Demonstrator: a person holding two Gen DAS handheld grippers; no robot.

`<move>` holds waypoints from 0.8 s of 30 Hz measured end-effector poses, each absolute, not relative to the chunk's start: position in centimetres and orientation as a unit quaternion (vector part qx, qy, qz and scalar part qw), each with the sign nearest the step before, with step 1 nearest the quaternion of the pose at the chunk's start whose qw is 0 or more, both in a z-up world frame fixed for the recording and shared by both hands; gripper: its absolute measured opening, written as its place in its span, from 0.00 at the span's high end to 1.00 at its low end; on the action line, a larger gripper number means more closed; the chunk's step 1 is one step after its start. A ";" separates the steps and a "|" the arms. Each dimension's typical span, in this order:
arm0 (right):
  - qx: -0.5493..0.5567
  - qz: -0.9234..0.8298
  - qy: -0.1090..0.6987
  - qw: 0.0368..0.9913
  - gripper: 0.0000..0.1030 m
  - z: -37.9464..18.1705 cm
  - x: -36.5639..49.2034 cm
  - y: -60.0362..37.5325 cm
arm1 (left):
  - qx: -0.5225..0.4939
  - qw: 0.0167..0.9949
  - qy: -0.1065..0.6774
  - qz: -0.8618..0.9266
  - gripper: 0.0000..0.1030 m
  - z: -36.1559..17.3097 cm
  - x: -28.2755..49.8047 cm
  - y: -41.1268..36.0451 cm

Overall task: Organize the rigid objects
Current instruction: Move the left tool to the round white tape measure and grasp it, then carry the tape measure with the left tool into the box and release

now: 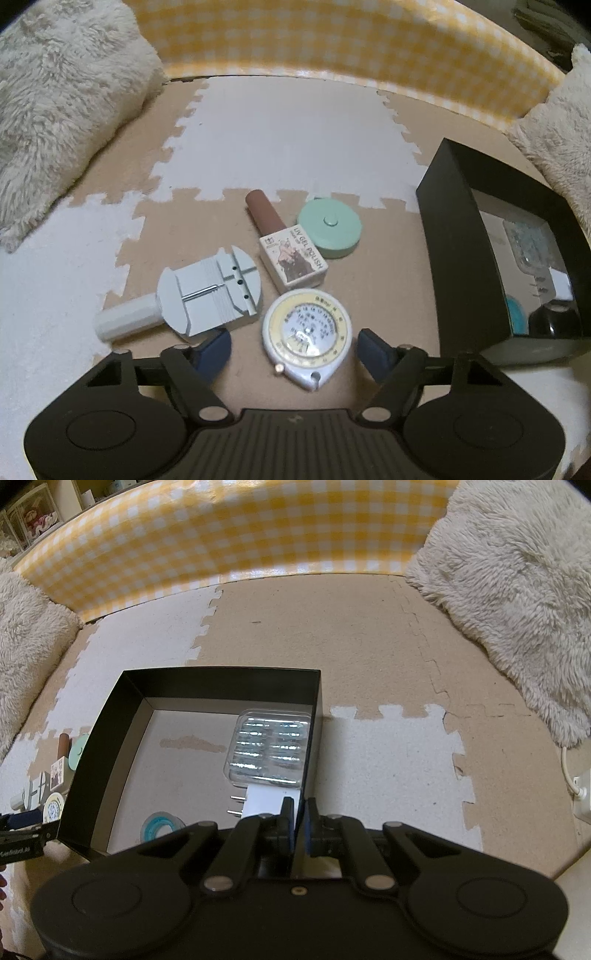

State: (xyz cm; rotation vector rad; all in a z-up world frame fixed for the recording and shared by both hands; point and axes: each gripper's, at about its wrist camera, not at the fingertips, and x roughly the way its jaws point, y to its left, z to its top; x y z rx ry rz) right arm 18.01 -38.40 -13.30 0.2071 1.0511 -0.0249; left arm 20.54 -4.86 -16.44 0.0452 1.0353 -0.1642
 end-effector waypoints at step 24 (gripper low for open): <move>0.098 -0.012 0.501 0.860 0.94 -13.3 18.0 -38.5 | -0.009 0.894 0.419 -0.157 0.48 -11.1 19.1 -7.8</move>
